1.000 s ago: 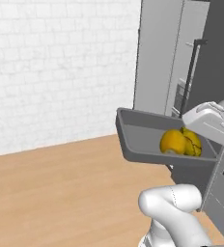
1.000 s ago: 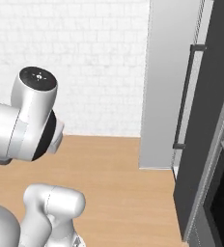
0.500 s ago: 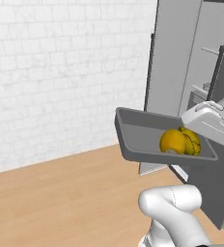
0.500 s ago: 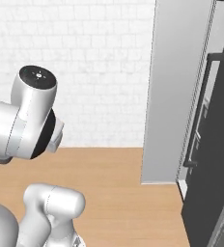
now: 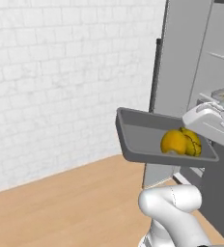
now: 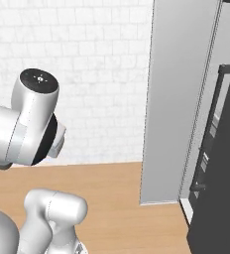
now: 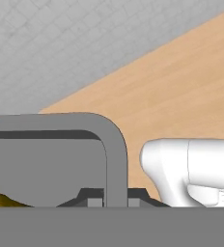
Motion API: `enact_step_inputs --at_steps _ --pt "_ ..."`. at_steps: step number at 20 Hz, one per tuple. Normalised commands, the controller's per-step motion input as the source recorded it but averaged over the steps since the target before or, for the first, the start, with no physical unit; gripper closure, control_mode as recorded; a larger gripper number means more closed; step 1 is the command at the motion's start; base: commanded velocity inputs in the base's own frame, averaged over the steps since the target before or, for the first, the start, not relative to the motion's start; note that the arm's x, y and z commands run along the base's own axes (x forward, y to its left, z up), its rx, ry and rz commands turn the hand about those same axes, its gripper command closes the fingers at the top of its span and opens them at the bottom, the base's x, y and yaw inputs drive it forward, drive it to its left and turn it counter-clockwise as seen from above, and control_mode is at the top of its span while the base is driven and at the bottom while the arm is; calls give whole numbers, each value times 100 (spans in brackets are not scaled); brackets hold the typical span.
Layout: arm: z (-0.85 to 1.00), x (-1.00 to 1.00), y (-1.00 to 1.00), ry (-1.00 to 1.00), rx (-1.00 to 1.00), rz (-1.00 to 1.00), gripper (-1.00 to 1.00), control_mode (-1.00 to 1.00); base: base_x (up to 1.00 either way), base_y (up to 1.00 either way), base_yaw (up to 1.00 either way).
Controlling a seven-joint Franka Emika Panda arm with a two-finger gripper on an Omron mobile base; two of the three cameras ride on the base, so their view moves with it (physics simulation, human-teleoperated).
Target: Take the meat container that has the shrimp and place it on the second highest rack of the freezer. Then take the vegetable container that has the lemons and place it on the highest rack of the freezer.
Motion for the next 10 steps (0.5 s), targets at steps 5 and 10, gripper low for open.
enact_step_inputs --at_steps 5,10 --pt "0 0 0 0 0 0 100 100 83 56 -19" --pt "0 0 0 0 0 0 100 100 78 65 -21"
